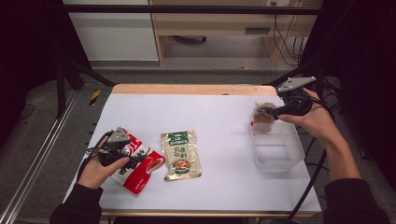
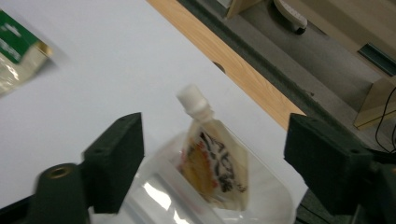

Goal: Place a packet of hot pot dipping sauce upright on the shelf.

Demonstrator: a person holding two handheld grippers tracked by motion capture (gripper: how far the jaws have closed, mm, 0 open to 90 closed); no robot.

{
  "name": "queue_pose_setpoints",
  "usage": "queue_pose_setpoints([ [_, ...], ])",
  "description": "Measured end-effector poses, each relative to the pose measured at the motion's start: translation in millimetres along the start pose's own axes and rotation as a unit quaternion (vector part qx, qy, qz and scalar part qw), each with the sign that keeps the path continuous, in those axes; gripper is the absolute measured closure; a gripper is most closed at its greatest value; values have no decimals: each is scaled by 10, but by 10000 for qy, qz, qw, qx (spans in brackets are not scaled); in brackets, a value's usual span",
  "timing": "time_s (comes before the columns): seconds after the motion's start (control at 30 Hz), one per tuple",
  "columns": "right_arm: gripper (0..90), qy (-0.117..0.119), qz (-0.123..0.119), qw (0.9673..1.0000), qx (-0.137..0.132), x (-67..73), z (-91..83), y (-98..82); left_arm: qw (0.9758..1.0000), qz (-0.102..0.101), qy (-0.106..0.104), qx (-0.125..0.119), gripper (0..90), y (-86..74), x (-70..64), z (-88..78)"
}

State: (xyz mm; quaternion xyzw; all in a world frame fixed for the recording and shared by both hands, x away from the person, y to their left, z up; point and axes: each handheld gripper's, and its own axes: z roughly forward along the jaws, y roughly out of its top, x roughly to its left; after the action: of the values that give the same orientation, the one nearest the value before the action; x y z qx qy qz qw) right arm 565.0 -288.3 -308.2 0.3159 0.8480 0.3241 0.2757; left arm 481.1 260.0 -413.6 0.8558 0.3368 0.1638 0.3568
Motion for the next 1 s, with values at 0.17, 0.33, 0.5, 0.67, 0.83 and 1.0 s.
queue_pose_setpoints([
  [0.17,129,-147,13,9998,-121,332,-138,52,10000,59,-28,13,93,30,-39,20],
  [0.33,139,-94,77,9994,-327,733,-148,90,9999,88,-52,40,93,43,-53,38],
  [0.5,145,24,330,9986,-409,1149,-34,118,9999,132,-62,84,91,48,-67,55],
  [0.67,155,169,471,9979,-413,1525,191,99,9998,168,-79,63,89,57,-81,47],
  [0.83,159,415,623,9966,-342,1818,435,58,9998,187,-88,59,92,71,-89,51],
  [1.0,169,664,687,9943,-471,2096,654,14,9995,245,-141,112,98,115,-107,112],
])
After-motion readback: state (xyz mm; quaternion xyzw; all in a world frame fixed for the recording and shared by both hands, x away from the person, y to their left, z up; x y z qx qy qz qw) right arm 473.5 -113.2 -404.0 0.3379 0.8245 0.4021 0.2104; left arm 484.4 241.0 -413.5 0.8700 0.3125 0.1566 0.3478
